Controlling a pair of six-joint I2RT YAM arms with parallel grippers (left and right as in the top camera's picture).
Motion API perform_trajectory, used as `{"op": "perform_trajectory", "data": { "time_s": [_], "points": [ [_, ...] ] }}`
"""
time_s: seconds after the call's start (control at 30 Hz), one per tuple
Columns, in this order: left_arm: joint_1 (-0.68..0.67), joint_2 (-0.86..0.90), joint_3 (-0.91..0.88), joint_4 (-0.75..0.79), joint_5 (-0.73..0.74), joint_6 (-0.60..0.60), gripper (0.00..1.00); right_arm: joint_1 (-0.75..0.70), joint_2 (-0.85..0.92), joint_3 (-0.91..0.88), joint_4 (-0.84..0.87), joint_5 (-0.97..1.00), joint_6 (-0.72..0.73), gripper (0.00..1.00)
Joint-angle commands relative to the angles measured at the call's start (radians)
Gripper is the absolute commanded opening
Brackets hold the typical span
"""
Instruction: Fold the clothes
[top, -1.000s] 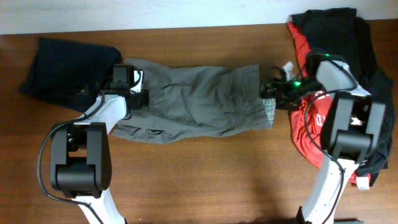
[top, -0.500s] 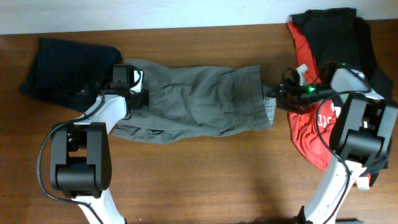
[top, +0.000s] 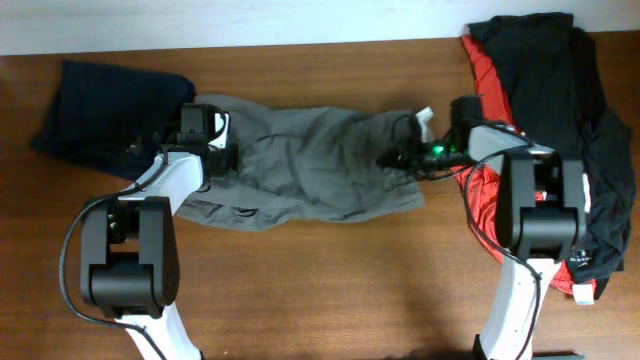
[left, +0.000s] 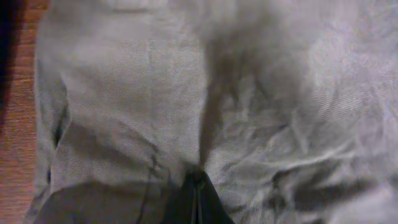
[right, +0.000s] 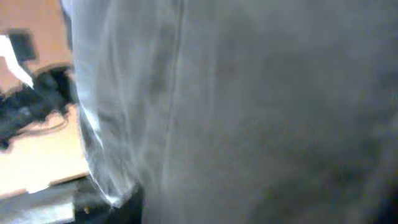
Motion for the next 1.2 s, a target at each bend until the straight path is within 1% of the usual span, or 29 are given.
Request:
{"op": "perform_trajectory", "data": {
  "time_s": [0.0,0.07,0.1,0.2,0.4,0.53,0.63,0.73,0.87,1.0,1.17],
  "points": [
    [0.003,0.025,0.01,-0.012,0.003,0.005,0.01,0.01,0.046,-0.019,0.0,0.087,0.05,0.14],
    [0.003,0.025,0.01,-0.016,0.004,0.005,0.01,-0.017,0.045,-0.008,-0.014,0.086,0.05,0.06],
    [0.003,0.025,0.01,-0.018,0.004,0.005,0.01,-0.034,0.045,0.003,-0.032,0.086,0.05,0.04],
    [0.003,0.025,0.01,-0.023,0.021,0.005,0.01,-0.094,0.045,0.043,-0.101,0.082,0.017,0.04],
    [-0.004,0.025,0.01,-0.033,0.186,0.003,0.01,-0.203,0.045,0.169,-0.317,0.084,-0.134,0.04],
    [-0.03,0.025,0.01,-0.043,0.206,-0.031,0.01,-0.254,0.045,0.274,-0.46,0.098,-0.233,0.04],
    [-0.06,0.025,0.01,-0.048,0.226,-0.034,0.01,-0.271,0.045,0.36,-0.536,0.152,-0.241,0.04],
    [-0.09,0.025,0.01,-0.038,0.228,-0.034,0.01,-0.256,0.045,0.436,-0.603,0.166,-0.253,0.04],
    [-0.117,0.025,0.01,-0.015,0.227,-0.039,0.01,-0.198,0.043,0.507,-0.671,0.166,-0.269,0.04],
    [-0.135,0.025,0.01,-0.012,0.189,-0.053,0.01,-0.1,0.038,0.555,-0.71,0.166,-0.27,0.04],
    [-0.137,0.025,0.01,-0.012,0.182,-0.056,0.01,0.032,0.027,0.619,-0.727,0.15,-0.245,0.04]
  ]
}}
